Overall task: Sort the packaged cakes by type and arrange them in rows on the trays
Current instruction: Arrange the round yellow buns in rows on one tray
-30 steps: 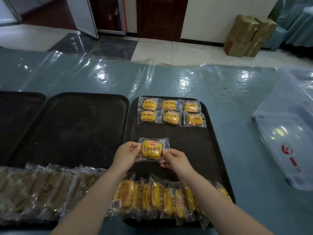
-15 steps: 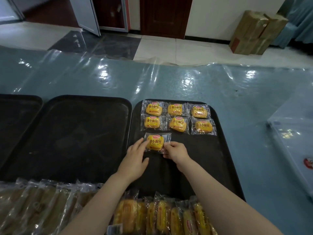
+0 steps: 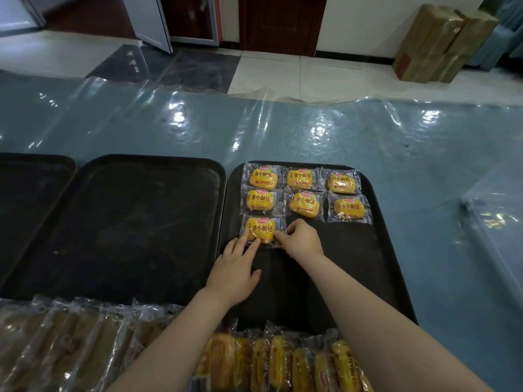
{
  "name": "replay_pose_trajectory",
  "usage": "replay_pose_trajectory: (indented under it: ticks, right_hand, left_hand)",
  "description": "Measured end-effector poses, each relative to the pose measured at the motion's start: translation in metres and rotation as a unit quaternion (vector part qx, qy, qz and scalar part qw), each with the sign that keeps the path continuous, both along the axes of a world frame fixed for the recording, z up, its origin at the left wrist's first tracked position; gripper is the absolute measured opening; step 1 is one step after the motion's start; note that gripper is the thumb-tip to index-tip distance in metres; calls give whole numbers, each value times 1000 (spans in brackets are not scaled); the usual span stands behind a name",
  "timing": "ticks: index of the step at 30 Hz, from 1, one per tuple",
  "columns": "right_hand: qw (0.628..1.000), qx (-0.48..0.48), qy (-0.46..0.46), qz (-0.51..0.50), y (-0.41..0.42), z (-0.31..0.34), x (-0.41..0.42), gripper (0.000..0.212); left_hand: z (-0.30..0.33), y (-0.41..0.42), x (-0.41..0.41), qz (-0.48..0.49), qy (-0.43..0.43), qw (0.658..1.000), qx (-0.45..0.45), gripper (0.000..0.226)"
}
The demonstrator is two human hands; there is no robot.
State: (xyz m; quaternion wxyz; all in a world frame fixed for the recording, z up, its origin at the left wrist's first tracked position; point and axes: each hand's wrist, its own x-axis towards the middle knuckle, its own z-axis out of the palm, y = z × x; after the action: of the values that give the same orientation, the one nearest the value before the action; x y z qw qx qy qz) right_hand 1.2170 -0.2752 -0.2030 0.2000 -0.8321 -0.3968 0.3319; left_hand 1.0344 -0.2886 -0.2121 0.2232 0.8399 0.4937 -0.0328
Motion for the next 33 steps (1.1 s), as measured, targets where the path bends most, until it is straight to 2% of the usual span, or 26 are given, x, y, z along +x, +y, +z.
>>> replay_pose_trajectory:
  ticks: [2,7,13,18,25,33]
  right_hand:
    - [999,2,-32,16,-3,2,0,35]
    - [1000,18,2,21,-13,8,0,44]
    - [999,24,13,43,-43,19,4,39]
    - [997,31,16,69,-79,31,5,36]
    - [995,16,4,98,-134,48,9,30]
    - [990,59,-82,102,-201,46,12,28]
  left_hand:
    - [1,0,1,3,3,1000,-5,73]
    - [9,-1,0,5,-1,1000,-19,73]
    - [25,-11,0,7,-23,999,-23,72]
    - [40,-26,2,26,-95,992,-79,71]
    - [57,-64,0,30,-125,987,-93,62]
    - [56,-123,1,-1,-171,983,-64,48]
